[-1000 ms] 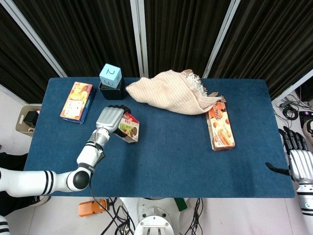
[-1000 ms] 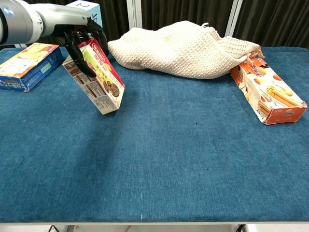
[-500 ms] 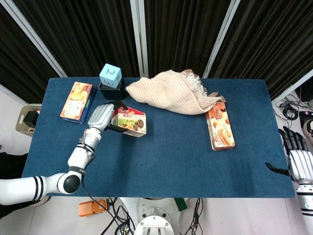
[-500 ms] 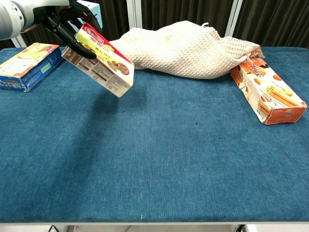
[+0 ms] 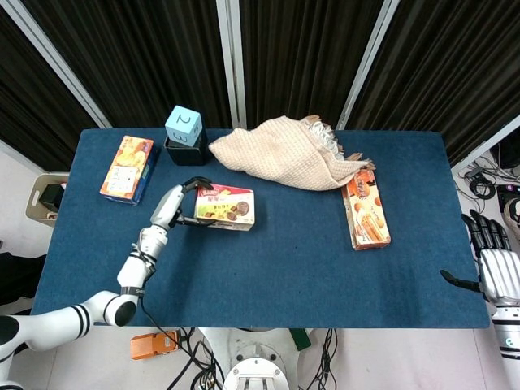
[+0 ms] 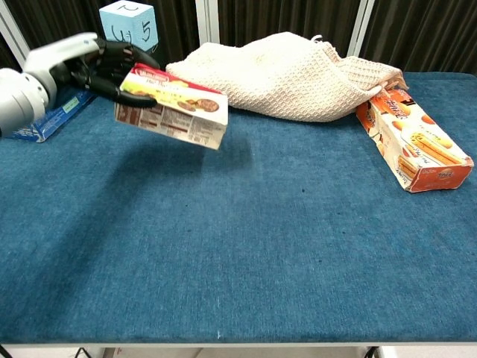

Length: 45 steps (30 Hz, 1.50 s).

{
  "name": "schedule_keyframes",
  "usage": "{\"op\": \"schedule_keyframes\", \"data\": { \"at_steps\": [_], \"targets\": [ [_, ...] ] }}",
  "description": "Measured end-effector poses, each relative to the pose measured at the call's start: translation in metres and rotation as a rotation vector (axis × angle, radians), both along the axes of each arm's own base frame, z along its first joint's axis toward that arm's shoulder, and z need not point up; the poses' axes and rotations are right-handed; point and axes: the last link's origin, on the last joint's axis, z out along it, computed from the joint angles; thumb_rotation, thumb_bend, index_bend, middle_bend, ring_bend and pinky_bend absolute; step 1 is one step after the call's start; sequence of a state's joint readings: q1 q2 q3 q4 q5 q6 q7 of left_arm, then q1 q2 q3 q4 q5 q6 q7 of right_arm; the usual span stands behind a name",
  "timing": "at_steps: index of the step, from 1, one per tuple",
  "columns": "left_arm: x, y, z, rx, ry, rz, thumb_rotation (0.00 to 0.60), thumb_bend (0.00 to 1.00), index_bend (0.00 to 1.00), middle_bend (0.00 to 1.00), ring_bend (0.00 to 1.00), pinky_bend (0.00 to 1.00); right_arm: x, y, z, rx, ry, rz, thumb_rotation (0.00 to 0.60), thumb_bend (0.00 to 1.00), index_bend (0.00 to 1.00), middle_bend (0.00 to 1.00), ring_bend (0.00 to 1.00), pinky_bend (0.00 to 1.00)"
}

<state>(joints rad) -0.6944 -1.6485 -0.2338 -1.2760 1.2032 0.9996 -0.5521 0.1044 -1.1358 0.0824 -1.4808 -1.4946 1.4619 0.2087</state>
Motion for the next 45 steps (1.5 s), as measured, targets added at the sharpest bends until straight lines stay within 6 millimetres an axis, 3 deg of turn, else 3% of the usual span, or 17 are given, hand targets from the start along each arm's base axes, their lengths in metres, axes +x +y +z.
{"op": "schedule_keyframes", "data": {
  "at_steps": [6,15,20,25,32,38,45],
  "targets": [
    [-0.015,-0.001,-0.020,-0.004,-0.015,0.015,0.600,0.00,0.35,0.42,0.29,0.18,0.002,0.001,0.000,-0.002,0.003,-0.002,0.600,0.15,0.00,0.04,0.00,0.00],
    [-0.027,0.001,-0.027,0.000,0.023,0.012,0.600,0.00,0.34,0.41,0.27,0.14,0.003,0.002,0.001,-0.007,0.004,-0.004,0.600,0.15,0.00,0.04,0.00,0.00],
    [-0.032,0.003,-0.027,0.008,0.098,-0.009,0.600,0.00,0.17,0.26,0.15,0.08,0.002,0.003,0.001,-0.009,0.004,-0.005,0.600,0.15,0.00,0.04,0.00,0.00],
    [-0.038,0.005,-0.023,0.030,0.193,-0.034,0.600,0.00,0.11,0.18,0.10,0.06,0.002,0.003,0.002,-0.011,0.002,-0.003,0.600,0.15,0.00,0.04,0.00,0.00],
    [-0.043,0.006,-0.013,0.068,0.307,-0.063,0.600,0.00,0.01,0.09,0.02,0.04,0.002,0.004,0.003,-0.013,0.001,0.000,0.600,0.15,0.00,0.04,0.00,0.00],
    [-0.045,0.003,0.004,0.092,0.390,-0.091,0.600,0.00,0.00,0.05,0.00,0.02,0.002,0.004,0.004,-0.013,-0.001,0.002,0.600,0.15,0.00,0.04,0.00,0.00],
    [-0.053,-0.011,0.046,0.192,0.520,-0.097,0.600,0.00,0.00,0.05,0.00,0.02,-0.003,0.003,0.006,-0.001,-0.002,-0.012,0.600,0.15,0.00,0.04,0.00,0.00]
  ]
}}
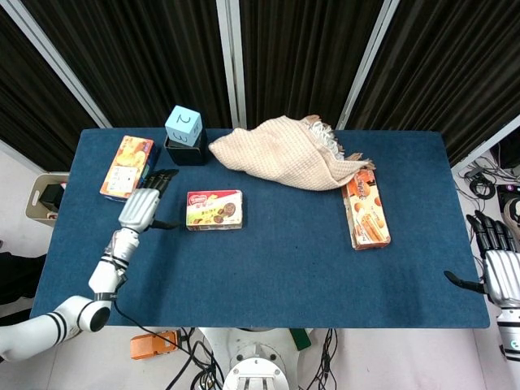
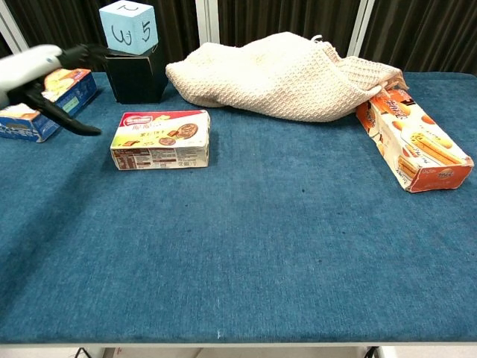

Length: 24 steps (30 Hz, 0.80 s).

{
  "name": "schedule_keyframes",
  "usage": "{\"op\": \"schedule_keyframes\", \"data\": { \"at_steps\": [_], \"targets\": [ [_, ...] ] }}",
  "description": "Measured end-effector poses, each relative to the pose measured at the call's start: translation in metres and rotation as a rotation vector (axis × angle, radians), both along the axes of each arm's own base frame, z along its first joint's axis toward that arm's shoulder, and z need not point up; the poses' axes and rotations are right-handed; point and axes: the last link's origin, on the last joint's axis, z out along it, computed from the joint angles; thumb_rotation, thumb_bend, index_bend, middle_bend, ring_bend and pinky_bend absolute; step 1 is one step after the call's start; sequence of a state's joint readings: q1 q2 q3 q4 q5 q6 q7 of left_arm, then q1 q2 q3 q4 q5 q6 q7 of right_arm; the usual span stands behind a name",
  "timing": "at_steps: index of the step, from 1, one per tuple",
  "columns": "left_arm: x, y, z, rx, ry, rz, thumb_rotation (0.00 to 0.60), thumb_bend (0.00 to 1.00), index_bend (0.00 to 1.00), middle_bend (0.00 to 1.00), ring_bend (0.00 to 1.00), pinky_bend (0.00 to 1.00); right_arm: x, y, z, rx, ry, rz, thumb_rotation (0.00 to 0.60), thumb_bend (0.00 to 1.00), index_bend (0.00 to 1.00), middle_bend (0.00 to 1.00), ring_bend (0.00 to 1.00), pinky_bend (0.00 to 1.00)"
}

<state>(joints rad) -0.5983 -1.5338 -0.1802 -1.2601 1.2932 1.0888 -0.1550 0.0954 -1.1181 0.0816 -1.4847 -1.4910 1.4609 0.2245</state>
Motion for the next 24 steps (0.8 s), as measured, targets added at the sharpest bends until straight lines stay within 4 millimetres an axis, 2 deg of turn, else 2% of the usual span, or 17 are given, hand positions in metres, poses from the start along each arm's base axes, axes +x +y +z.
{"op": "schedule_keyframes", "data": {
  "at_steps": [5,7,12,19,24],
  "targets": [
    [-0.009,-0.023,0.034,0.069,0.030,0.048,0.600,0.00,0.00,0.05,0.00,0.02,-0.003,-0.001,-0.001,0.012,-0.008,-0.009,0.600,0.15,0.00,0.04,0.00,0.00],
    [-0.015,-0.039,0.051,0.103,0.037,0.081,0.600,0.00,0.00,0.05,0.00,0.02,-0.004,-0.001,-0.002,0.016,-0.013,-0.008,0.600,0.15,0.00,0.04,0.00,0.00],
    [-0.043,-0.080,0.084,0.197,0.145,0.163,0.600,0.00,0.01,0.05,0.00,0.00,-0.002,-0.001,-0.005,0.026,-0.020,0.007,0.600,0.15,0.00,0.04,0.00,0.00],
    [-0.066,-0.128,0.098,0.284,0.290,0.192,0.600,0.00,0.01,0.06,0.00,0.00,0.005,-0.001,-0.006,0.049,-0.037,0.037,0.600,0.15,0.00,0.04,0.00,0.00],
    [-0.076,-0.166,0.100,0.257,0.287,0.212,0.600,0.00,0.01,0.06,0.00,0.00,0.010,0.000,-0.009,0.058,-0.037,0.053,0.600,0.15,0.00,0.04,0.00,0.00]
  ]
}}
